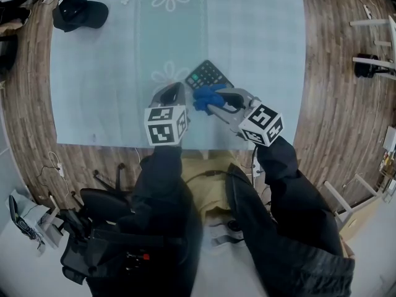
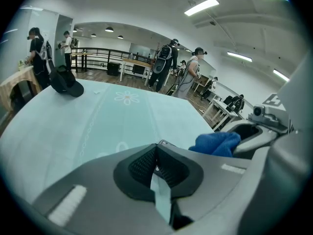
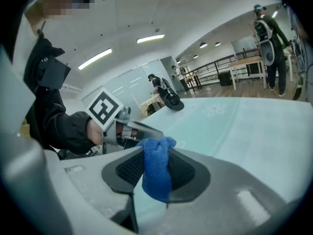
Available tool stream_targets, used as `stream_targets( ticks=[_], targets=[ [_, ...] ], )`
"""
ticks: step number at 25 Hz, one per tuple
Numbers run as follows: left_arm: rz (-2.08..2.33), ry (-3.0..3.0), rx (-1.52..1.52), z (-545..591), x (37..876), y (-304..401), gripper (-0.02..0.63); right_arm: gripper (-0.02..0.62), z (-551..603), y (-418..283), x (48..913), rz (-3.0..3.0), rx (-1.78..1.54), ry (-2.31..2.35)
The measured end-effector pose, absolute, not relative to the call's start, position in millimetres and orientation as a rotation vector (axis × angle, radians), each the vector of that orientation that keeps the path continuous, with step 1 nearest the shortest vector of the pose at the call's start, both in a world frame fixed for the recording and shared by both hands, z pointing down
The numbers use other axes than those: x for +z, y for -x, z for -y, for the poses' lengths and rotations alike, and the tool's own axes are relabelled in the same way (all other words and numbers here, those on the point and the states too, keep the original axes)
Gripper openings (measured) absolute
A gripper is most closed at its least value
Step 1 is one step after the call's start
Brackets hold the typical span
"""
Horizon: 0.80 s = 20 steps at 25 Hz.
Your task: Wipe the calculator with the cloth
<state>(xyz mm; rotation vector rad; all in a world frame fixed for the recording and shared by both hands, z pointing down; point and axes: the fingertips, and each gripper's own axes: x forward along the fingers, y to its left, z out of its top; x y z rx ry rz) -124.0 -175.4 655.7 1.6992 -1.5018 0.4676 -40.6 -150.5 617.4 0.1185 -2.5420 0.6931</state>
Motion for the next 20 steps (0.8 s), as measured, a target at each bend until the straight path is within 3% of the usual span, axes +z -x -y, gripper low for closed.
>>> stream_targets(
  ticks=[13,20],
  targets=[
    [1.494,-1.681,0.484,161.5,661.1,122.5,0.003,0.129,294.2,66.1,619.6,2.607,0.418,-0.551],
    [1.485,-1.661,0.49,150.3,670.8,125.8,0.003,0.127,252.4,69.7,691.6,2.432,0.434,-0.399]
  ],
)
